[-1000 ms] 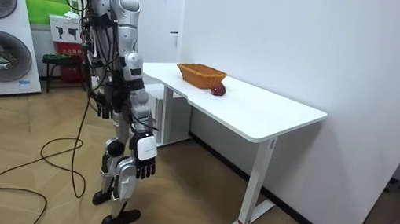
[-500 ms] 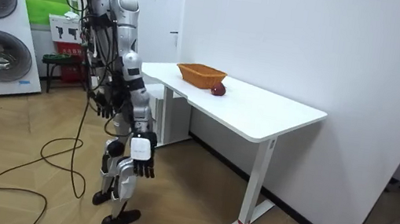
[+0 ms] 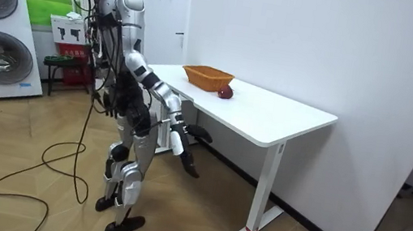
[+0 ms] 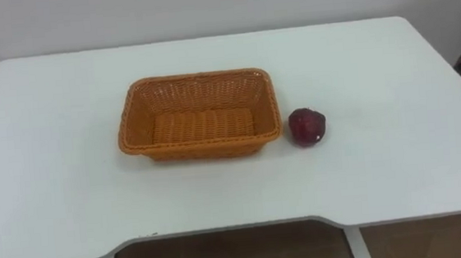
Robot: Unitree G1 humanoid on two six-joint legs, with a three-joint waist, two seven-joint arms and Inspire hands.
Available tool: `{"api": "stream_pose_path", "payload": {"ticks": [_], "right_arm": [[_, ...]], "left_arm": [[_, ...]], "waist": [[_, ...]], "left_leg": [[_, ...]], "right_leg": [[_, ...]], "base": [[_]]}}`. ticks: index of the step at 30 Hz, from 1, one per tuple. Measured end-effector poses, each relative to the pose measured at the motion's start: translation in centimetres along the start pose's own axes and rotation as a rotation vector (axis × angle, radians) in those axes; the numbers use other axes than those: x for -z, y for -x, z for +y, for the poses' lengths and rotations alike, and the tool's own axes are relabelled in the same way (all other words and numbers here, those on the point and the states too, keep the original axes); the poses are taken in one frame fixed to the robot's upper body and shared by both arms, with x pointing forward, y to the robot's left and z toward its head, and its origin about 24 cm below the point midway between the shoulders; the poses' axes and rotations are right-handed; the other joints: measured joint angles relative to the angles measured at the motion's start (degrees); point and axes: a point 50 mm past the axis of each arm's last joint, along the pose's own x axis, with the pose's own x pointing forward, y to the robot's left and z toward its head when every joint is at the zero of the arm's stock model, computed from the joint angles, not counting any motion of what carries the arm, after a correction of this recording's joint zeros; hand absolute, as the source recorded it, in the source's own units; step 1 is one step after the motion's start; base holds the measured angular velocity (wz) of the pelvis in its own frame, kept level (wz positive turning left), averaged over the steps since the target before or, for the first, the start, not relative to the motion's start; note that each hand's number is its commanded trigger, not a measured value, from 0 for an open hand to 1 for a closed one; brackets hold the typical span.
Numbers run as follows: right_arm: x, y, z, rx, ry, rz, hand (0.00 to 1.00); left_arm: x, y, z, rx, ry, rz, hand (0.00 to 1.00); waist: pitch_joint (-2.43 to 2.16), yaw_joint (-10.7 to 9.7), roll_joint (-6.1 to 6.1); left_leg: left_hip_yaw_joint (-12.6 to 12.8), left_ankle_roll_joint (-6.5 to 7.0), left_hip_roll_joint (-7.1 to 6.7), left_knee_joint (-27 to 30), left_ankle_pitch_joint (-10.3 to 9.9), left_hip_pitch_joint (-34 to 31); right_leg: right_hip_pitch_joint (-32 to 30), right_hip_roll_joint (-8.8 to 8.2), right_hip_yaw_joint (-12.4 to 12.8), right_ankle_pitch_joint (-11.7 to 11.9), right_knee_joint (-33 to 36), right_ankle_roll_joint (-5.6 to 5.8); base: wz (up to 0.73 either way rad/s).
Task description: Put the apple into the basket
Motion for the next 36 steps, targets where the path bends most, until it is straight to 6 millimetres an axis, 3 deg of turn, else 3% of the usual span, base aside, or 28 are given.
{"api": "stream_pose_path", "payload": {"ticks": [7, 14, 19, 27, 31, 36], "right_arm": [[-4.1, 3.6, 4.5, -0.063, 0.017, -0.310, 0.00], [-5.8, 7.7, 7.4, -0.140, 0.205, -0.734, 0.00], [-6.0, 10.0, 9.0, -0.241, 0.278, -0.937, 0.00], [-3.7, 11.4, 10.7, -0.459, 0.440, -0.964, 0.00], [-3.3, 11.9, 11.6, -0.587, 0.533, -0.974, 0.00], [-2.7, 12.2, 12.1, -0.689, 0.607, -0.965, 0.00]], "left_arm": [[-0.9, -0.1, 0.3, -0.026, -0.012, -0.051, 0.00], [-1.1, -0.1, 0.6, -0.032, -0.057, -0.073, 0.00], [-1.4, -0.2, 0.7, -0.036, -0.067, -0.092, 0.00], [-2.5, -0.2, 0.3, -0.012, -0.100, -0.129, 0.00], [-2.8, -0.3, 0.5, 0.003, -0.106, -0.144, 0.00], [-3.2, -0.3, 0.7, 0.024, -0.144, -0.157, 0.00]], "waist": [[0.10, 0.6, 0.11], [0.08, 1.9, 0.49], [0.18, 2.9, 0.46], [0.42, 4.3, 0.14], [0.89, 4.8, -0.31], [0.71, 5.1, -0.89]], "left_leg": [[0.1, 0.00, -0.03, -0.1, 0.0, -0.9], [-0.1, 0.02, 0.09, 0.2, 0.0, -3.4], [-0.1, 0.02, 0.14, 0.6, 0.0, -3.6], [-0.1, -0.02, 0.36, 0.8, 0.1, -3.3], [-0.1, -0.02, 0.37, 1.0, 0.1, -3.5], [-0.1, -0.02, 0.39, 1.0, 0.1, -3.6]], "right_leg": [[-0.9, 0.02, 0.1, 0.0, 0.0, -0.01], [-3.6, 0.08, -0.3, 0.2, 1.0, -0.10], [-3.7, 0.09, -0.3, 0.3, 1.0, -0.16], [-3.6, 0.22, -0.1, 0.4, 1.3, -0.28], [-3.7, 0.20, 0.0, 0.4, 1.6, -0.28], [-3.6, 0.20, 0.0, 0.4, 1.6, -0.28]], "base": [[-0.01], [0.00], [0.00], [0.00], [0.00], [0.00]]}}
